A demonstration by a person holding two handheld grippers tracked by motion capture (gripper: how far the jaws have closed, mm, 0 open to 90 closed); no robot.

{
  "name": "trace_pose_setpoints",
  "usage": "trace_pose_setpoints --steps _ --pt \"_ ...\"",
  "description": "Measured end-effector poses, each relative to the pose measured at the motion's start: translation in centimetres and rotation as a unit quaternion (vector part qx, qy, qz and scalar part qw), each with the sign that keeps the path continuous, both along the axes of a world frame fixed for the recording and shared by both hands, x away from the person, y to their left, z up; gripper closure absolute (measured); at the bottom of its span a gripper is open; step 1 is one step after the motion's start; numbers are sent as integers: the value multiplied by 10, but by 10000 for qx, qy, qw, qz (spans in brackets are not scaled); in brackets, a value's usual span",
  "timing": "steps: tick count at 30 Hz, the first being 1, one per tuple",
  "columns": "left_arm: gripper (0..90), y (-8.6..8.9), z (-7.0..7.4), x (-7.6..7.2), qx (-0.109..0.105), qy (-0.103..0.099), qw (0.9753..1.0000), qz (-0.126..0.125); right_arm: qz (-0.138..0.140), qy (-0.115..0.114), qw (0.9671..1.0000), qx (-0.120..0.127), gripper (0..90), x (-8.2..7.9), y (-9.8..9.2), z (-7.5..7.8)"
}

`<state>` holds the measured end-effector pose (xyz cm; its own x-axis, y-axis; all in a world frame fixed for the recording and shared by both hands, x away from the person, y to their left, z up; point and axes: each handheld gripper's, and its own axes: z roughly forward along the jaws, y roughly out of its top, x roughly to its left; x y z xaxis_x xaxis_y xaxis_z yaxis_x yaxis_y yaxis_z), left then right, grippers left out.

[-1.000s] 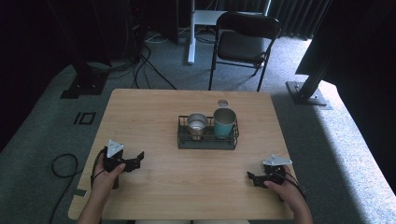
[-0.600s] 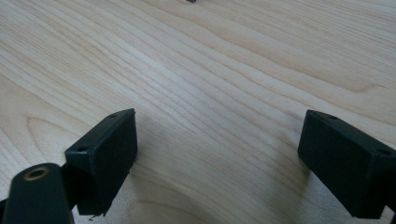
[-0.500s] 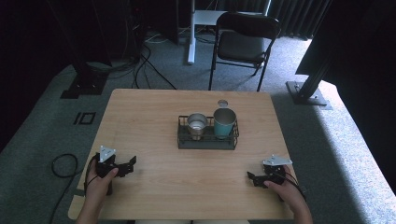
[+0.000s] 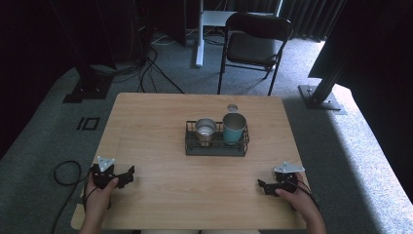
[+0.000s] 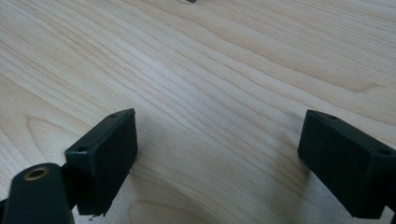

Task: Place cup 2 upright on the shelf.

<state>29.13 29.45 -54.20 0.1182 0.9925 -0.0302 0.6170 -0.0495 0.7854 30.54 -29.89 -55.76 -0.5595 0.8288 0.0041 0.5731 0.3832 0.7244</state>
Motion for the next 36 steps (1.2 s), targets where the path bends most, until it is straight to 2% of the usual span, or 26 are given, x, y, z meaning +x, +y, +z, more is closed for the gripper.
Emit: trace_pose_setpoints --steps 4,10,12,14,17,21,24,26,29,31,36 --pt "27 6 -1 -1 -49 78 9998 194 0 0 10000 0 115 0 0 0" --pt "27 13 -4 -2 -138 165 9991 359 0 0 10000 -1 115 0 0 0" --pt "27 12 -5 -2 -65 170 9991 386 -1 0 10000 2 115 0 0 0" --pt "27 12 -6 -2 -92 196 9989 412 0 1 10000 0 115 0 0 0" --pt "27 13 -8 -1 -12 302 9986 435 0 1 10000 -2 115 0 0 0" --pt "27 13 -11 0 -75 372 9981 494 0 0 10000 -1 115 0 0 0" --pt "27 11 -12 0 40 472 9975 526 0 0 10000 0 115 0 0 0" --pt "27 12 -12 1 39 578 9965 601 1 0 10000 -1 115 0 0 0" --pt "27 12 -13 1 99 664 9961 570 0 0 10000 1 115 0 0 0" --pt "27 12 -13 2 217 700 9959 524 1 0 10000 -1 115 0 0 0" --pt "27 12 -13 2 220 682 9969 325 1 0 10000 0 115 0 0 0"
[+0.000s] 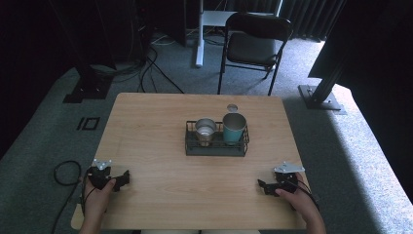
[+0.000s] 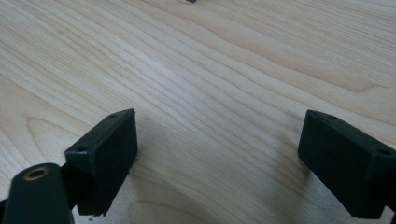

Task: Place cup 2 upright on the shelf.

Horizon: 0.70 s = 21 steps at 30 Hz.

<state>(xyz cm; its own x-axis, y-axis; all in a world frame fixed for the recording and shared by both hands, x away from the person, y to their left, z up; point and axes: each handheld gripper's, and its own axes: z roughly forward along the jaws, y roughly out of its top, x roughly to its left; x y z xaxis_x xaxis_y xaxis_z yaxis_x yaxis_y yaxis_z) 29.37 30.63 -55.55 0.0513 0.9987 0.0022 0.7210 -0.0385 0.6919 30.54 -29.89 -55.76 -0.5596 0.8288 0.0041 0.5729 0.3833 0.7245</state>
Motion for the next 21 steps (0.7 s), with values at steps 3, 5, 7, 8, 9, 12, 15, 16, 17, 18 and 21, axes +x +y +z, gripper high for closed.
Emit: trace_pose_setpoints --steps 3,5,7,8,9,12,15,16,17,18,21 --pt "27 1 0 1 7 6 9997 -252 0 0 10000 0 114 0 0 0" --pt "22 3 0 3 9 20 9994 -333 -1 1 10000 1 114 0 0 0" --pt "20 4 0 4 14 15 9982 -605 -1 1 10000 0 114 0 0 0" --pt "20 4 0 4 20 20 9977 -681 0 0 10000 1 114 0 0 0" --pt "20 4 0 4 20 20 9977 -681 0 0 10000 1 114 0 0 0" --pt "20 5 0 4 12 13 9972 -749 0 0 10000 1 114 0 0 0" --pt "20 5 0 4 13 12 9972 -749 0 -1 10000 1 114 0 0 0" --pt "20 5 0 4 13 13 9972 -754 -1 0 10000 1 114 0 0 0" --pt "20 4 0 4 11 14 9970 -774 -1 0 10000 0 114 0 0 0" --pt "20 4 0 4 10 13 9970 -775 0 0 10000 1 114 0 0 0" --pt "20 4 0 4 10 13 9970 -775 0 -1 10000 1 114 0 0 0"
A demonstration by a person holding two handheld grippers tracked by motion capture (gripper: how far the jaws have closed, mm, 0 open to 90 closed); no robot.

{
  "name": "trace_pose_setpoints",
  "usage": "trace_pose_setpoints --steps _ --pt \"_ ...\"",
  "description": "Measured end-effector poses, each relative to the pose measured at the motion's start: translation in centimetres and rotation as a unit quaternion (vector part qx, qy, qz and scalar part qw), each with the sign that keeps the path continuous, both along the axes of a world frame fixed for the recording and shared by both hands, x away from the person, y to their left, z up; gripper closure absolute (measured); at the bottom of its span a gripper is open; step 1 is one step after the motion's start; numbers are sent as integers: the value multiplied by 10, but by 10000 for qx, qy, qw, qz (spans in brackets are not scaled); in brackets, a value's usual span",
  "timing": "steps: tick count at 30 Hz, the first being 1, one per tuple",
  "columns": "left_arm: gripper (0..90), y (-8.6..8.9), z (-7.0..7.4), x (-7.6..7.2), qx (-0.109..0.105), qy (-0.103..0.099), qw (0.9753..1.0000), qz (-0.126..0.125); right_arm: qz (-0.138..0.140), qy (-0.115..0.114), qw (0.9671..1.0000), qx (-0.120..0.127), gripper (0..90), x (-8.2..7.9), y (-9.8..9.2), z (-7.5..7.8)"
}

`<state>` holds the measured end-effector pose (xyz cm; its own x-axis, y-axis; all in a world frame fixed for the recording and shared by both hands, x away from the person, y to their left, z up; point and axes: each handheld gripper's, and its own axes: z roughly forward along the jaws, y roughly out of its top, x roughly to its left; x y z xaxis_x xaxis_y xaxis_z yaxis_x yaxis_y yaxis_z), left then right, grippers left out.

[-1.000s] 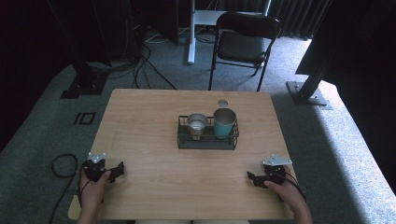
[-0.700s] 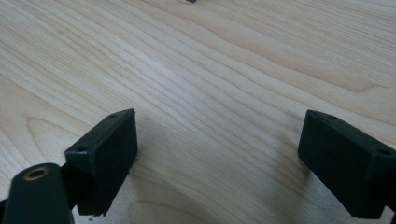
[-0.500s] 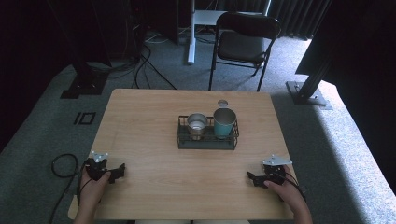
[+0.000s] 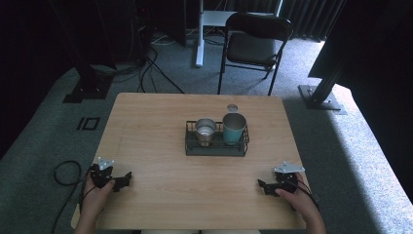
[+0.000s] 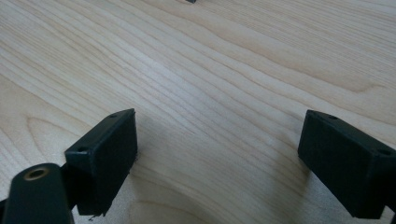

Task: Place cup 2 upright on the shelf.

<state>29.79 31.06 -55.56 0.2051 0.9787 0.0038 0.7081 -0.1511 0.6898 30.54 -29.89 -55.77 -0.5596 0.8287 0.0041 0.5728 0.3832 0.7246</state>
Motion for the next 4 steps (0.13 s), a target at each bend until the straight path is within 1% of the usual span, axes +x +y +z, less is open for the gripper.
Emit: trace_pose_setpoints --steps 4 --pt "20 0 0 0 0 -1 10000 2 -2 2 10000 0 114 0 0 0"
